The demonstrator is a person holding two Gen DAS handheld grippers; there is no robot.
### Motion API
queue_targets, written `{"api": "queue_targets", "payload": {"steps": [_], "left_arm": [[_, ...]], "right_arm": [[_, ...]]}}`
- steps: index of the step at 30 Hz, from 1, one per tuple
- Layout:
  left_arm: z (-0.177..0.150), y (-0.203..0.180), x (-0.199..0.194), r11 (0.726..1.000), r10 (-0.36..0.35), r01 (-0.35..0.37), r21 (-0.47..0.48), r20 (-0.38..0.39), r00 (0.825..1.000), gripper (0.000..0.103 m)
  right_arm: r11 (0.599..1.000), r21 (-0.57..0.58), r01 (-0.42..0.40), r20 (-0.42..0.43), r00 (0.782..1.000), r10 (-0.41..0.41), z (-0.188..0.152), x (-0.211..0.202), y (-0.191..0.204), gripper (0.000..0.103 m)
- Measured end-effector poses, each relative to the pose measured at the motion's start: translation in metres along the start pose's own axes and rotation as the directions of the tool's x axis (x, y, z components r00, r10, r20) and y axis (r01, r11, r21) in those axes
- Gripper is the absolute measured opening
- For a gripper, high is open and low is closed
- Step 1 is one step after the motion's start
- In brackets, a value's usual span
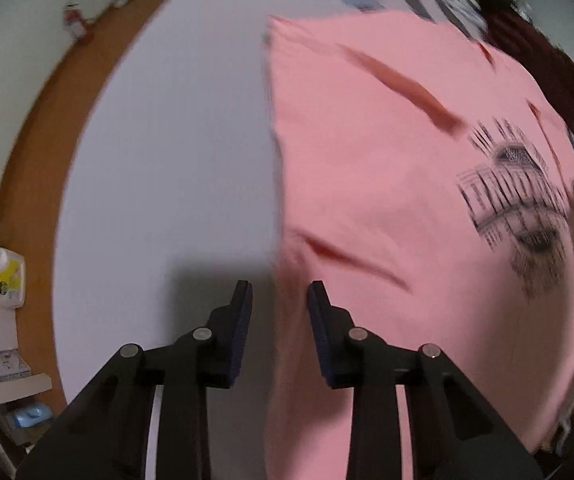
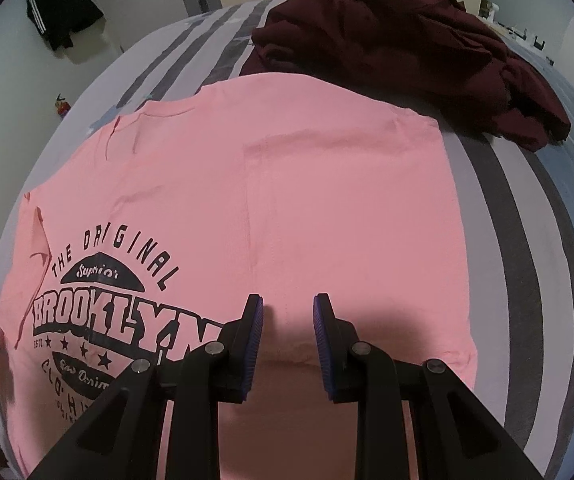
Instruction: Fold clothes
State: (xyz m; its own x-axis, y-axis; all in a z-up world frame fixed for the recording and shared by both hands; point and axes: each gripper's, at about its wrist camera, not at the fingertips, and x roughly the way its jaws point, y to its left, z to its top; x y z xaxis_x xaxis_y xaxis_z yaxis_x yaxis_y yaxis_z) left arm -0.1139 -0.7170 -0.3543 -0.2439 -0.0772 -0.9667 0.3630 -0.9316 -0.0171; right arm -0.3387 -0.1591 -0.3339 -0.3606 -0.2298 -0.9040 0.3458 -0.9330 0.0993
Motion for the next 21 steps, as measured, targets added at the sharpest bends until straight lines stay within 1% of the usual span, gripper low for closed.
{"api": "queue_targets", "payload": {"steps": [2,3,4,5,6,7,8,9,11,13,16,18,19,20,21], "left_arm": [[0.008,-0.002,0.006,0.999,0.011,-0.012,0.034,0.013,1.000,0.026],[0.010,-0.004,0.009,0.999,0.005,-0.006,0.053,0.013,1.000,0.026],[0.011,-0.007,0.011,0.997,-0.005,0.004,0.074,0.011,1.000,0.020],[0.009,-0.010,0.009,0.995,-0.004,0.001,0.100,0.027,1.000,0.005],[0.007,-0.014,0.005,0.992,0.002,-0.008,0.128,0.049,0.999,0.005],[0.003,-0.017,-0.001,0.987,0.033,-0.045,0.154,0.083,0.996,0.005],[-0.003,-0.020,-0.009,0.980,0.074,-0.095,0.172,0.124,0.990,0.004],[-0.010,-0.021,-0.018,0.978,0.098,-0.124,0.167,0.158,0.983,0.004],[-0.026,-0.024,-0.033,0.980,0.110,-0.138,0.141,0.188,0.976,0.004],[-0.040,-0.035,-0.032,0.978,0.081,-0.109,0.177,0.157,0.984,0.004],[-0.054,-0.036,-0.021,0.982,0.035,-0.046,0.185,0.065,0.997,0.005],[-0.052,-0.020,-0.023,0.994,0.024,-0.031,0.109,0.063,0.998,0.010],[-0.050,-0.011,-0.025,0.998,0.021,-0.025,0.065,0.067,0.998,0.020],[-0.047,0.000,-0.028,1.000,0.023,-0.025,0.018,0.079,0.997,0.033],[-0.042,0.011,-0.031,0.999,0.028,-0.025,-0.031,0.093,0.995,0.038]], "right_arm": [[1.000,-0.006,0.000,-0.001,1.000,0.000,0.000,0.001,0.001,0.023],[1.000,-0.009,0.001,-0.001,1.000,-0.001,-0.001,0.001,0.001,0.023],[1.000,-0.013,0.002,-0.002,1.000,-0.002,-0.001,0.001,0.001,0.023],[1.000,-0.014,0.003,-0.004,1.000,-0.003,-0.001,0.002,0.001,0.023],[1.000,-0.015,0.005,-0.006,1.000,-0.005,-0.001,0.004,0.001,0.023],[1.000,-0.015,0.007,-0.008,1.000,-0.007,-0.001,0.005,0.001,0.023],[1.000,-0.014,0.008,-0.010,1.000,-0.008,-0.002,0.007,0.001,0.023],[1.000,-0.013,0.010,-0.012,1.000,-0.010,-0.002,0.008,0.001,0.023],[1.000,-0.009,0.010,-0.016,1.000,-0.010,-0.003,0.010,0.002,0.023],[1.000,-0.005,0.010,-0.020,1.000,-0.010,-0.004,0.012,0.003,0.023],[1.000,0.000,0.009,-0.023,1.000,-0.009,-0.003,0.014,0.005,0.023],[1.000,0.002,0.008,-0.023,1.000,-0.008,-0.002,0.015,0.005,0.023],[1.000,0.003,0.008,-0.023,1.000,-0.008,0.000,0.016,0.005,0.023],[1.000,0.003,0.007,-0.022,1.000,-0.007,0.001,0.017,0.005,0.023],[1.000,0.002,0.006,-0.023,1.000,-0.006,0.002,0.018,0.004,0.023]]}}
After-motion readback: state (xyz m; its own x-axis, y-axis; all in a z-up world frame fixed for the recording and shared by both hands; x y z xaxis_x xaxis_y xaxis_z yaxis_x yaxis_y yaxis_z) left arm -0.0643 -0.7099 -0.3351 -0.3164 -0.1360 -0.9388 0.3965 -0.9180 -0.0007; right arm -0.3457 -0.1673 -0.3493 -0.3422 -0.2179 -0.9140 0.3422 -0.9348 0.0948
